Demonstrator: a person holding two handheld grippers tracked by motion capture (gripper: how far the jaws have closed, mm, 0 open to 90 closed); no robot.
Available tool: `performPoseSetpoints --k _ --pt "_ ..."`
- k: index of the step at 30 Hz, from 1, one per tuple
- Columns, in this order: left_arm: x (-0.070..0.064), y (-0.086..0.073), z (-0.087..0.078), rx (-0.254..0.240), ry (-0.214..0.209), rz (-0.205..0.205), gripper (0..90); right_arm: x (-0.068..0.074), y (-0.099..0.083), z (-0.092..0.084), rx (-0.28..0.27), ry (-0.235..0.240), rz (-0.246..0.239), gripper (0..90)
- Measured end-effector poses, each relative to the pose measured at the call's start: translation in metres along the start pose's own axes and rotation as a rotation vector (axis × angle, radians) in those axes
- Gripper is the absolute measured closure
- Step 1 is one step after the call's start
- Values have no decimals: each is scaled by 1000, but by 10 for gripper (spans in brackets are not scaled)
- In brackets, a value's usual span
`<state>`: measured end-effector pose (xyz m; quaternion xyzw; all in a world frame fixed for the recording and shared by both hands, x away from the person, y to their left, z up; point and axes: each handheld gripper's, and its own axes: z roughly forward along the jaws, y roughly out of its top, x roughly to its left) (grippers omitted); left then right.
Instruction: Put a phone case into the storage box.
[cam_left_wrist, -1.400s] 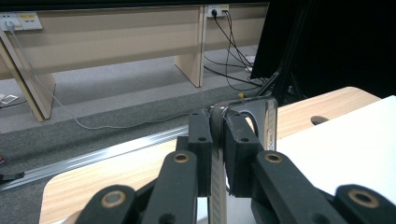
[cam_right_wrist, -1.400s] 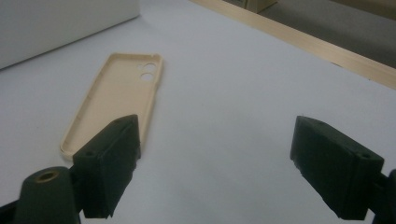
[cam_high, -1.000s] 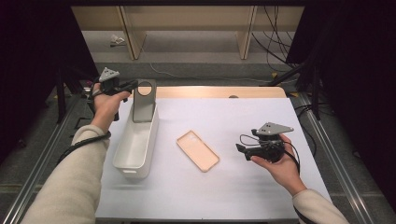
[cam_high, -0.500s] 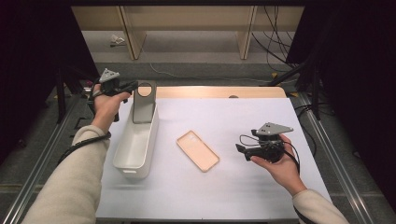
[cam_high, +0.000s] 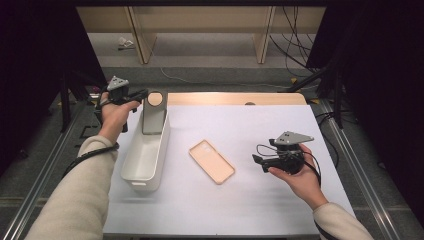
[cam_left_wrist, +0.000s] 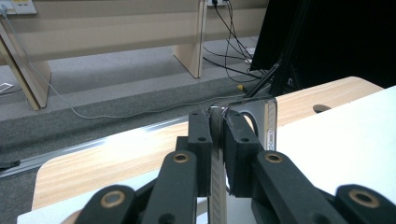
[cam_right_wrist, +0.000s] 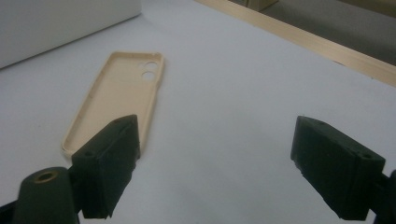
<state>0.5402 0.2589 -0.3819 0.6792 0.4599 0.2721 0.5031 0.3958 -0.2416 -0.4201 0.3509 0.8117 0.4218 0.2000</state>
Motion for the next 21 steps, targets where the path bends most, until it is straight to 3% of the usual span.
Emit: performPoseSetpoints --k 21 --pt "4 -7 3 21 6 -14 816 0 0 1 1 3 0 165"
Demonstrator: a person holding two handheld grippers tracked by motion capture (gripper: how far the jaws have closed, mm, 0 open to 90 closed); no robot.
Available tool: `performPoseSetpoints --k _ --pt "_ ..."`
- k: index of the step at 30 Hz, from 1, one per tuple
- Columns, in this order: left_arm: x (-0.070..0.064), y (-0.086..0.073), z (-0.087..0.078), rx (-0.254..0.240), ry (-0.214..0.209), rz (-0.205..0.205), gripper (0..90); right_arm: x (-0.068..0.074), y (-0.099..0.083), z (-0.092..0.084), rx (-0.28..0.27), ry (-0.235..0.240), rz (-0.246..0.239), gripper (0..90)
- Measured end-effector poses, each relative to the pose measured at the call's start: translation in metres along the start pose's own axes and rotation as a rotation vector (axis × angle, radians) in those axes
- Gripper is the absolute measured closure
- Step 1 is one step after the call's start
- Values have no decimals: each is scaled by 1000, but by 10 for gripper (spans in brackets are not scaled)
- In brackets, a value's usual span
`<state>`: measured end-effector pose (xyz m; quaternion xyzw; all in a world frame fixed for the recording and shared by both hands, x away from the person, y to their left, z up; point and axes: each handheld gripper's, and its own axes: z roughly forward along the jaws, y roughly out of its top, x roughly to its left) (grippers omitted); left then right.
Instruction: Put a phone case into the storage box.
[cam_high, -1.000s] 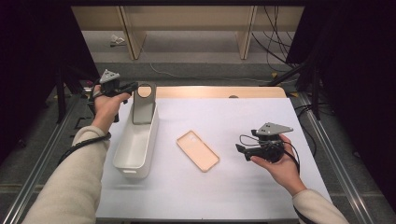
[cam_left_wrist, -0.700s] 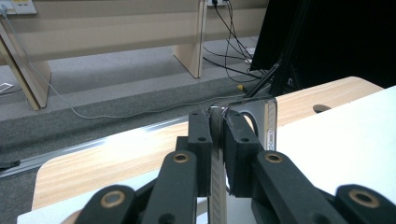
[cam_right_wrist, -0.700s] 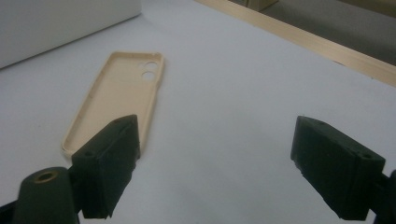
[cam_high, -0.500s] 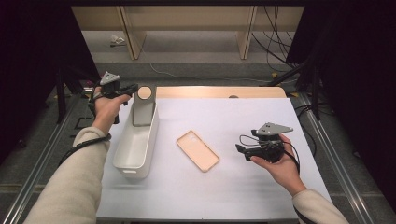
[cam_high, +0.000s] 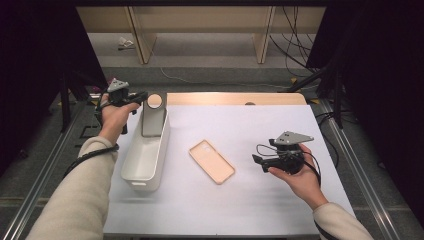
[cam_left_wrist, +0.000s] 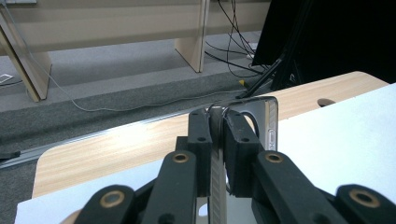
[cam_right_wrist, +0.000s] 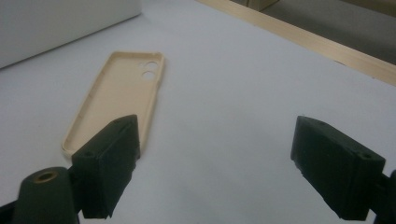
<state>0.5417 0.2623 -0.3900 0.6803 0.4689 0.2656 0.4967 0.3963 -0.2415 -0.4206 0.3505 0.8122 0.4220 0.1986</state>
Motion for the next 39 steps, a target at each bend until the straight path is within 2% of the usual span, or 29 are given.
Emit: performPoseSetpoints --k 31,39 --pt "6 -8 1 38 32 14 796 0 0 1 3 2 0 165" --pt "6 -7 2 52 48 35 781 0 0 1 3 2 1 165"
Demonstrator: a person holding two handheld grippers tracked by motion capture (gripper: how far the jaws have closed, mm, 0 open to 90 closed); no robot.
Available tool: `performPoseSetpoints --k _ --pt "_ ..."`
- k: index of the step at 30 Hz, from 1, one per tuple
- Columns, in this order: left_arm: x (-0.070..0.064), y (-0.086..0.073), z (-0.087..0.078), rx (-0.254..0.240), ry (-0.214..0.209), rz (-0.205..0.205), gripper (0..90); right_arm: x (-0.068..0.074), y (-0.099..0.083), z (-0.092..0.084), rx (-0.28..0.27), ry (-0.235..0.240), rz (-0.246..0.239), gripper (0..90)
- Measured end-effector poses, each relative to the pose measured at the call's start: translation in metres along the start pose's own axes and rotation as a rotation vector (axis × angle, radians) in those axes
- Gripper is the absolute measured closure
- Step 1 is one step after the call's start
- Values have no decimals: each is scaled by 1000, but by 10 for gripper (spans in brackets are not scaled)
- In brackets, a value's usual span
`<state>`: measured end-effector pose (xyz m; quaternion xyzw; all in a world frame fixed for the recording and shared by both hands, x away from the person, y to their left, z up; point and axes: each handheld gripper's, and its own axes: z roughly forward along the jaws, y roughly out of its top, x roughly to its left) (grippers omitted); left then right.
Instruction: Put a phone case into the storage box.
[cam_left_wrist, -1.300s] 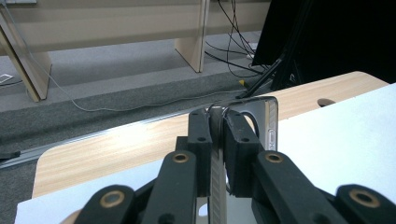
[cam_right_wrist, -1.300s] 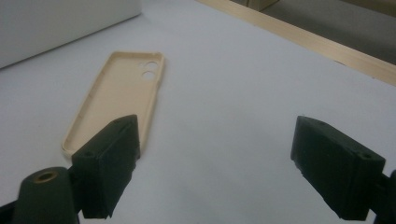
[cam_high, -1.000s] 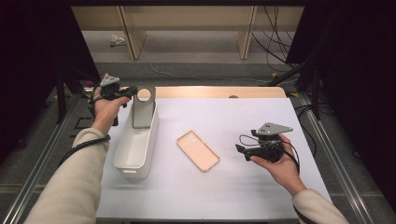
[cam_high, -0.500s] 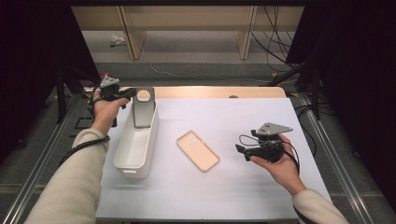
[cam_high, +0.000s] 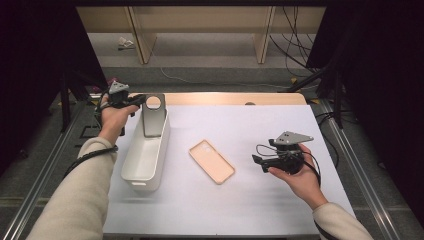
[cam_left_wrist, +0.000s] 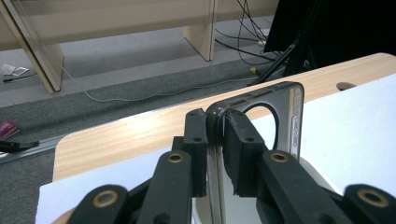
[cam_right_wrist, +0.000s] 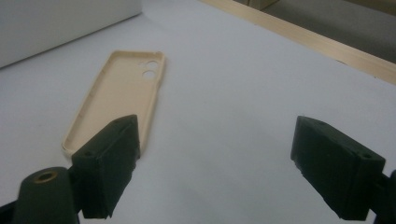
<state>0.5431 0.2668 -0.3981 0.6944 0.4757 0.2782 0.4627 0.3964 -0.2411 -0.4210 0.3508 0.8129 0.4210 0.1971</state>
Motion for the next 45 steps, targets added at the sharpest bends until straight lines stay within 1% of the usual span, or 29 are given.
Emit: performPoseSetpoints --k 4,7,10,14,16,17,19,21,24,27,28,29,30,31,33,35,37,38,39,42,45 --pt "-1 0 1 7 8 11 751 0 0 0 0 0 -1 165" --pt "-1 -1 1 11 11 8 727 0 0 0 -1 0 -1 165" --pt "-1 -1 2 19 20 16 696 0 0 0 0 0 -1 165" --pt "0 -2 2 33 21 30 643 0 0 0 0 0 -1 165" --pt "0 -2 2 37 24 26 612 0 0 0 1 0 -2 165" --pt "0 -2 2 42 25 22 585 0 0 0 1 1 -1 165" --pt "0 -2 3 52 21 31 530 0 0 0 -2 1 1 165" --pt "-2 -2 2 69 20 36 449 0 0 0 -1 0 0 165" --pt "-1 0 0 74 38 41 376 0 0 0 -1 1 1 165" --pt "0 1 -3 93 59 49 282 0 0 0 -1 2 3 165" --pt "0 2 -4 107 63 45 256 0 0 0 -1 2 3 165" --pt "-1 2 -5 110 65 39 214 0 0 0 -1 2 3 165" --pt "-1 3 -7 109 58 37 204 0 0 0 -1 3 3 165" --pt "-1 3 -9 107 48 40 223 0 0 0 0 3 4 165" --pt "-2 4 -14 105 33 56 220 0 0 0 0 4 4 165" --pt "-3 4 -19 123 30 65 144 0 0 0 2 4 3 165" --pt "-4 4 -24 128 16 69 150 0 0 0 3 6 5 165" --pt "-4 4 -27 128 17 69 141 0 0 1 2 5 7 165" --pt "-4 4 -30 122 18 66 119 0 0 1 3 5 8 165" --pt "-8 2 -39 124 7 64 37 0 0 1 2 4 9 165" --pt "-14 -1 -49 115 -10 70 0 -1 0 1 4 4 10 165"
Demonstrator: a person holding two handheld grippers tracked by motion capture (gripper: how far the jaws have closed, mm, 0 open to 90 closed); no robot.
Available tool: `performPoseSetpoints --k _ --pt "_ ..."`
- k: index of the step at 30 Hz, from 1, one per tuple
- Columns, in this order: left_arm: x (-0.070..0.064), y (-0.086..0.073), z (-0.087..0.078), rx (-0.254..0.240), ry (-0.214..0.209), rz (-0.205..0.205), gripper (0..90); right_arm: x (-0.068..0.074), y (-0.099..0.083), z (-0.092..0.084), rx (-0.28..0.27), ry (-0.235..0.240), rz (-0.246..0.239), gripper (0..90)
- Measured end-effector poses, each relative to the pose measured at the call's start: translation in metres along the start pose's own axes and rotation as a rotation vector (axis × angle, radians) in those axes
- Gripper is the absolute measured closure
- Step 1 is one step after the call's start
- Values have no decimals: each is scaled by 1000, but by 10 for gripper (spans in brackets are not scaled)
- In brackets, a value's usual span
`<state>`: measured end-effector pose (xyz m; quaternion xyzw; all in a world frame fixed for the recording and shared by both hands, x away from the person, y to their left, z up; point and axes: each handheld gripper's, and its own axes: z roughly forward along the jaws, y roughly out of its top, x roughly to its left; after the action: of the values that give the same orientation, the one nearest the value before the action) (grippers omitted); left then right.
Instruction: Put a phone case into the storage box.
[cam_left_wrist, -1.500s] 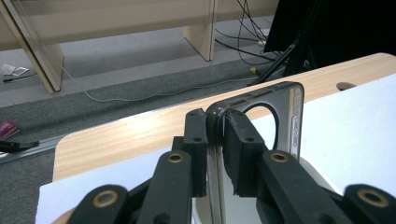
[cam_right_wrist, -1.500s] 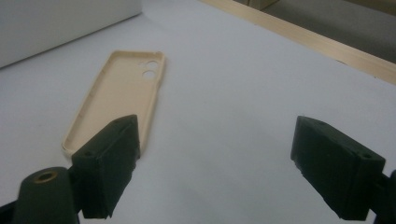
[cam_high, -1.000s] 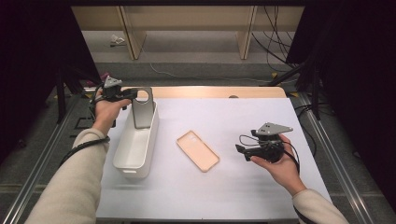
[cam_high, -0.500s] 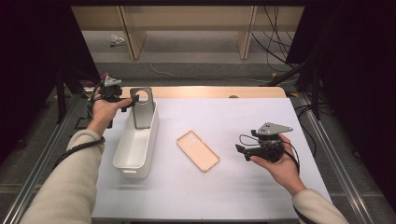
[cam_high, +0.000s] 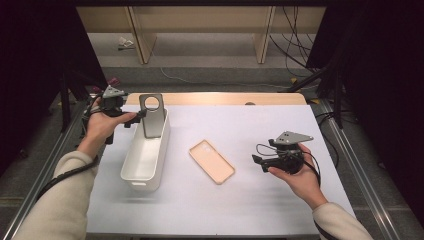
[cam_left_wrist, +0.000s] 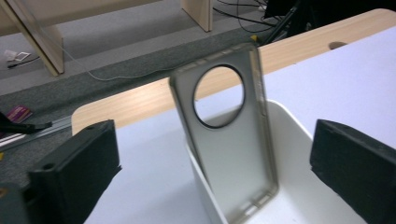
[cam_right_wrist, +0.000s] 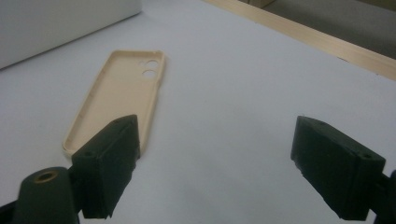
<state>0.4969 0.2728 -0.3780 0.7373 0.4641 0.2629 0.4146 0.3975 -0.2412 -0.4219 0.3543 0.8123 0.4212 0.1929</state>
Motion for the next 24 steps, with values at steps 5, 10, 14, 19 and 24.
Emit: performPoseSetpoints --k 5,10,14,19,24 --pt "-13 -9 -18 -29 -16 22 0 0 0 0 3 1 1 165" --pt "-35 -24 -30 -48 -61 29 0 1 0 1 4 1 0 165" --pt "-54 -36 -37 -58 -108 21 0 0 0 1 3 0 2 165" --pt "-73 -44 -44 -87 -136 28 0 1 0 2 6 1 3 165" --pt "-92 -52 -50 -88 -176 42 2 1 0 2 7 6 6 164"
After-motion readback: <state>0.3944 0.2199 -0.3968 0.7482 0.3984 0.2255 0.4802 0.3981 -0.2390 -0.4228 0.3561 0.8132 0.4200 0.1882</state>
